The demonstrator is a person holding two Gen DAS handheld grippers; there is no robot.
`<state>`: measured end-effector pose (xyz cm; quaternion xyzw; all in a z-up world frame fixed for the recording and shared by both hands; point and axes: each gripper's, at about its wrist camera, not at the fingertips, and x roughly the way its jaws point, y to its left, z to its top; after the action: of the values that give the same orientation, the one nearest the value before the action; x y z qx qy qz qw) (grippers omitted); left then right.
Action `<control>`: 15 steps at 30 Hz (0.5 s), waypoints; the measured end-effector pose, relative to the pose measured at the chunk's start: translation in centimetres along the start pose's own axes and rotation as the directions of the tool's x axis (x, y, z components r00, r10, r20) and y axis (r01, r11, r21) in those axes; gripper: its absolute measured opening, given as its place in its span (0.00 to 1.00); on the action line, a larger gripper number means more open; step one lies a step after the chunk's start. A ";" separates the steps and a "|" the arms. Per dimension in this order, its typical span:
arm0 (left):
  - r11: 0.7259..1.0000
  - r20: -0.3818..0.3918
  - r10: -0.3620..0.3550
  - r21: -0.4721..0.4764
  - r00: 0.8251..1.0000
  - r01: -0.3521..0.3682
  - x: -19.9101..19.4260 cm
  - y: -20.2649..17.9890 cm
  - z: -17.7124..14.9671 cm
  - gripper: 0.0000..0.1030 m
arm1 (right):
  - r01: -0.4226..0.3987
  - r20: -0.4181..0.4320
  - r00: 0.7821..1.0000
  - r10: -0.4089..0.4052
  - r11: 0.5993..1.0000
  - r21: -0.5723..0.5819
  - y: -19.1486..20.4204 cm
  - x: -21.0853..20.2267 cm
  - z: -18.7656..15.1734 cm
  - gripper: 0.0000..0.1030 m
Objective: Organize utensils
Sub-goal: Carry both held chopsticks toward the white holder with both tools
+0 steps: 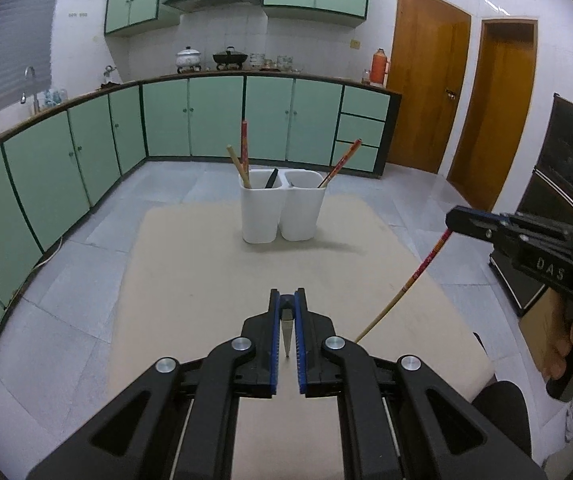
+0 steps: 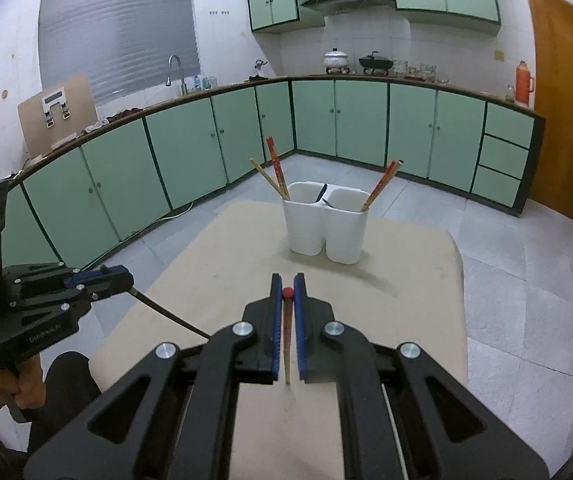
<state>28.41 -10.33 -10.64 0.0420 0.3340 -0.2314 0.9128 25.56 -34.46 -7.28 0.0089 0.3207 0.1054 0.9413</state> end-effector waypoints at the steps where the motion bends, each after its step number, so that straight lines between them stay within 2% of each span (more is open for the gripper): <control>1: 1.000 0.002 0.002 0.005 1.000 -0.002 -0.1 0.0 0.2 0.07 | 0.002 0.000 1.000 -0.002 1.000 -0.008 0.0 0.0 0.2 0.05; 15: 0.999 -0.003 -0.018 0.027 1.000 0.018 -0.4 0.1 1.4 0.07 | 0.004 -0.043 0.999 -0.005 0.999 -0.040 0.1 1.3 1.0 0.05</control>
<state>29.06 -10.39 -9.31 0.0515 0.3326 -0.2438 0.9096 27.17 -34.07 -7.31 -0.0131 0.3389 0.1099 0.9343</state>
